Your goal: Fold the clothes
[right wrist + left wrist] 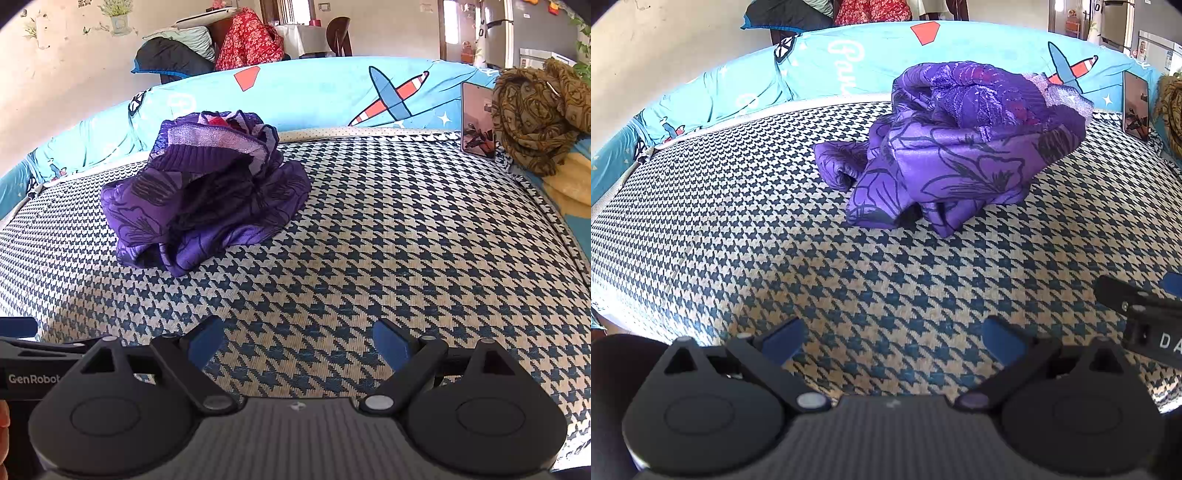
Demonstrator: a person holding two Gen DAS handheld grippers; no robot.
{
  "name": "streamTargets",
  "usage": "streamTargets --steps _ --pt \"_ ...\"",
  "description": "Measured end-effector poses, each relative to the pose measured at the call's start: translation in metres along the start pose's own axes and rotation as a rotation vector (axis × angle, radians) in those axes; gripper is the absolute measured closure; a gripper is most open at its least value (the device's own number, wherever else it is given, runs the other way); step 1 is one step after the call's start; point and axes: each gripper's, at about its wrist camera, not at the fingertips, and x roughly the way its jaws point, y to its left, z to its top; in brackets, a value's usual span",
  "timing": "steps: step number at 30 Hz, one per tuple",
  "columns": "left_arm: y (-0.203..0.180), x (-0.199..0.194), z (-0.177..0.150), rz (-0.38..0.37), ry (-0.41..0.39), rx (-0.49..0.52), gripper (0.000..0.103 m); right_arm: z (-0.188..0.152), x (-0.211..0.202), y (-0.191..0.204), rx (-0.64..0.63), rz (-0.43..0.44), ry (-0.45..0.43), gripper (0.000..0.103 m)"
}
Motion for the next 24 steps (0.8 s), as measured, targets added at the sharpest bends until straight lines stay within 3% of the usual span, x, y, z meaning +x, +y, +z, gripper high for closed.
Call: streamTargets --steps 11,24 --pt "0.0017 0.0014 0.0009 0.006 0.000 -0.005 0.000 -0.0025 0.0009 0.0048 -0.011 0.009 -0.016 0.014" --pt "0.0027 0.0087 -0.0009 0.004 0.021 -0.017 0.000 0.0004 0.0083 0.0071 0.007 -0.040 0.037 0.014"
